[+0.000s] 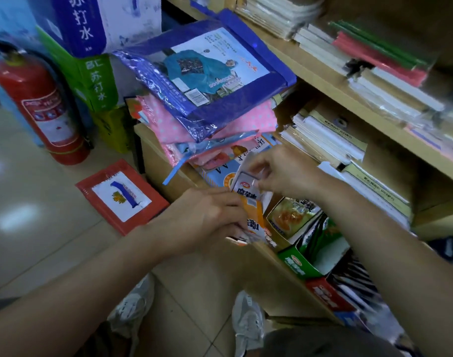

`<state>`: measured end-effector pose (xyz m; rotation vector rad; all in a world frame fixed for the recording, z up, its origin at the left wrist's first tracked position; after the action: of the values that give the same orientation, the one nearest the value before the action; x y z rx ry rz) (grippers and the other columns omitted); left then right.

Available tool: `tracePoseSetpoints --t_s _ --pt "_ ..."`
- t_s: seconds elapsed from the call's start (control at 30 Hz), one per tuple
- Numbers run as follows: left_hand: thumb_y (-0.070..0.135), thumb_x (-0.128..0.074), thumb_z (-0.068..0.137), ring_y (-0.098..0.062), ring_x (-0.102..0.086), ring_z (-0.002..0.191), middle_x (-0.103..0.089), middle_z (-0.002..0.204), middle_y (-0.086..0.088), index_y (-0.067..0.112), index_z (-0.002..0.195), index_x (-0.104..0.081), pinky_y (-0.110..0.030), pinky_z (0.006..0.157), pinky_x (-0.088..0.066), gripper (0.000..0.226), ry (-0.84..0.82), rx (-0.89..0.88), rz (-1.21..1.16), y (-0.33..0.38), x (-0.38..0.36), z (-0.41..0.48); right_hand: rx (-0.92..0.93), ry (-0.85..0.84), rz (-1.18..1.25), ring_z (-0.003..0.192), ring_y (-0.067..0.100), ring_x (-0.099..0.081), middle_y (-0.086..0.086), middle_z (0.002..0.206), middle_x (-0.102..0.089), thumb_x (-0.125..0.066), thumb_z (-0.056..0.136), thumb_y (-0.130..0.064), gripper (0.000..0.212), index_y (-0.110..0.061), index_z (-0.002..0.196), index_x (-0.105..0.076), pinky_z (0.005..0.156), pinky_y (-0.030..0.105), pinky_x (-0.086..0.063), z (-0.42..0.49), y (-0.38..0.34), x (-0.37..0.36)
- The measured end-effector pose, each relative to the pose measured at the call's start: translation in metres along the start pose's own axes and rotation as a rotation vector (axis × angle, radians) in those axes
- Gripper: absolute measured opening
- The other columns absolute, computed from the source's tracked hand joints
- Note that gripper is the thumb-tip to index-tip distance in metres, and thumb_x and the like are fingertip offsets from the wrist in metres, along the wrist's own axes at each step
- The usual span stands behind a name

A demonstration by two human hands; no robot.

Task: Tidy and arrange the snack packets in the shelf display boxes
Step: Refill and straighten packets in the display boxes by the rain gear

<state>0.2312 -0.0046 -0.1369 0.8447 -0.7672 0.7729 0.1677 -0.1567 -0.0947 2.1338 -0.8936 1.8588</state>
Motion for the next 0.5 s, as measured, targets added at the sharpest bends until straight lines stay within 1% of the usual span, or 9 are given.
tracePoseSetpoints --t_s 0.07,0.13,0.17,0.23,0.3,0.33,0.4,0.47,0.5 --pt "0.038 -0.057 0.099 -0.013 -0.062 0.092 -0.065 0.102 0.007 0.023 0.095 -0.071 -0.034 0.072 -0.052 0.021 0.009 0.027 -0.046 0.000 0.000 -0.001 -0.040 -0.111 -0.050 0.091 0.014 -0.063 -0.006 0.103 -0.067 -0.079 0.083 -0.016 0.028 -0.016 0.110 -0.071 0.074 0.030 -0.052 0.009 0.000 -0.010" --pt "0.042 -0.052 0.097 -0.016 -0.064 0.084 -0.066 0.098 0.007 0.023 0.093 -0.067 -0.038 0.065 -0.051 0.024 -0.025 0.078 -0.096 -0.002 -0.003 -0.004 -0.134 -0.245 -0.023 0.107 0.024 -0.062 0.006 0.123 -0.061 -0.075 0.086 -0.012 0.037 -0.006 0.120 -0.062 0.087 0.040 -0.055 0.017 0.005 -0.022" --pt "0.044 -0.050 0.095 -0.018 -0.064 0.079 -0.067 0.092 0.007 0.024 0.093 -0.066 -0.038 0.062 -0.051 0.026 -0.038 0.102 -0.107 -0.003 -0.003 -0.005 -0.194 -0.321 0.061 0.108 0.024 -0.063 0.008 0.135 -0.056 -0.072 0.088 -0.006 0.042 -0.004 0.127 -0.057 0.087 0.037 -0.057 0.019 0.008 -0.028" --pt "0.049 -0.046 0.093 -0.018 -0.063 0.071 -0.068 0.080 0.006 0.028 0.092 -0.067 -0.033 0.058 -0.046 0.030 -0.045 0.130 -0.096 -0.004 -0.003 -0.008 -0.316 -0.462 0.302 0.106 0.025 -0.065 0.008 0.153 -0.041 -0.064 0.092 0.006 0.055 0.000 0.142 -0.043 0.080 0.029 -0.061 0.024 0.014 -0.039" --pt "0.051 -0.045 0.092 -0.016 -0.062 0.064 -0.065 0.070 0.007 0.030 0.090 -0.067 -0.027 0.054 -0.035 0.030 -0.017 0.112 -0.042 -0.002 -0.002 -0.011 -0.407 -0.537 0.453 0.121 0.030 -0.058 0.004 0.162 -0.028 -0.061 0.090 0.013 0.068 -0.003 0.151 -0.034 0.083 0.036 -0.061 0.031 0.023 -0.046" --pt "0.049 -0.050 0.092 -0.016 -0.062 0.061 -0.064 0.068 0.007 0.031 0.089 -0.067 -0.025 0.054 -0.033 0.025 -0.005 0.106 -0.018 -0.002 -0.003 -0.012 -0.433 -0.562 0.488 0.128 0.032 -0.053 0.002 0.164 -0.025 -0.062 0.089 0.014 0.074 -0.007 0.153 -0.032 0.086 0.040 -0.061 0.035 0.029 -0.052" --pt "0.044 -0.061 0.090 -0.018 -0.063 0.061 -0.064 0.067 0.006 0.032 0.090 -0.065 -0.027 0.053 -0.039 0.012 -0.001 0.115 0.000 -0.003 -0.006 -0.013 -0.470 -0.591 0.505 0.133 0.034 -0.048 0.001 0.165 -0.023 -0.064 0.086 0.014 0.081 -0.012 0.155 -0.030 0.089 0.046 -0.059 0.039 0.038 -0.063" --pt "0.045 -0.059 0.090 -0.020 -0.064 0.064 -0.066 0.069 0.005 0.032 0.091 -0.065 -0.033 0.055 -0.047 0.015 -0.017 0.148 -0.040 -0.006 -0.008 -0.012 -0.484 -0.577 0.481 0.134 0.034 -0.047 -0.001 0.164 -0.025 -0.064 0.085 0.015 0.082 -0.014 0.155 -0.032 0.091 0.049 -0.058 0.043 0.043 -0.073" --pt "0.048 -0.055 0.090 -0.019 -0.064 0.065 -0.067 0.070 0.005 0.031 0.092 -0.066 -0.035 0.057 -0.048 0.020 -0.022 0.161 -0.072 -0.008 -0.009 -0.011 -0.489 -0.563 0.454 0.136 0.034 -0.046 -0.001 0.164 -0.026 -0.065 0.085 0.015 0.082 -0.014 0.155 -0.032 0.094 0.050 -0.057 0.044 0.044 -0.076"
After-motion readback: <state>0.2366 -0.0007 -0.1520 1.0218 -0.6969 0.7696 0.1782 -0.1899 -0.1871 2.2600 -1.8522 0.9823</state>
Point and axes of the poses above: each hand's wrist, its own z-axis towards the middle knuckle, its own x-axis out of the back of the hand, y = z × x, the point moved 6 cm from there along z, towards the middle knuckle
